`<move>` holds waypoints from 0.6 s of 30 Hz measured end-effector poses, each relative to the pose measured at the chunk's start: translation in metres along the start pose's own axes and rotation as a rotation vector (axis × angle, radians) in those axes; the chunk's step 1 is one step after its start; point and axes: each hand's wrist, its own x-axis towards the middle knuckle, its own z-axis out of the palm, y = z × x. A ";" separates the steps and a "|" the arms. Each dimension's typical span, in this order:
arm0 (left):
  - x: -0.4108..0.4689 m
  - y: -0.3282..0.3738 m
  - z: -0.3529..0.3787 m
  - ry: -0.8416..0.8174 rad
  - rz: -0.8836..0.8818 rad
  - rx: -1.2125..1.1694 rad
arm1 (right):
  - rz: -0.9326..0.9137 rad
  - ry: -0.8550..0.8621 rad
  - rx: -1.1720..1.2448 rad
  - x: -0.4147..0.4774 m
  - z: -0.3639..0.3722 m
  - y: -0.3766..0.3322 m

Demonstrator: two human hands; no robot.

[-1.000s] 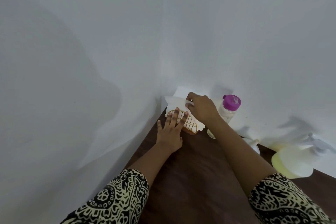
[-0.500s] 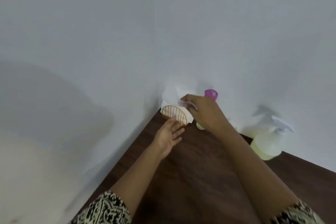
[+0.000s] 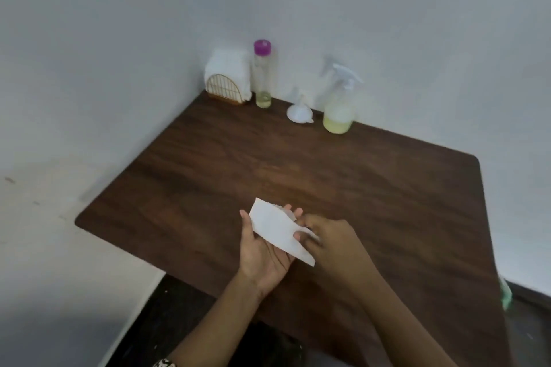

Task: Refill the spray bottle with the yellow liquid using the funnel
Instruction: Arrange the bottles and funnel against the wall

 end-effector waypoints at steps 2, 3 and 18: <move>-0.014 -0.028 -0.005 -0.009 -0.049 0.062 | 0.145 0.009 0.049 -0.025 0.000 0.020; -0.019 -0.039 -0.006 -0.010 -0.060 0.094 | 0.210 0.001 0.053 -0.036 0.000 0.030; -0.030 -0.093 0.010 0.024 -0.301 0.680 | 0.540 0.057 0.588 -0.110 0.018 0.083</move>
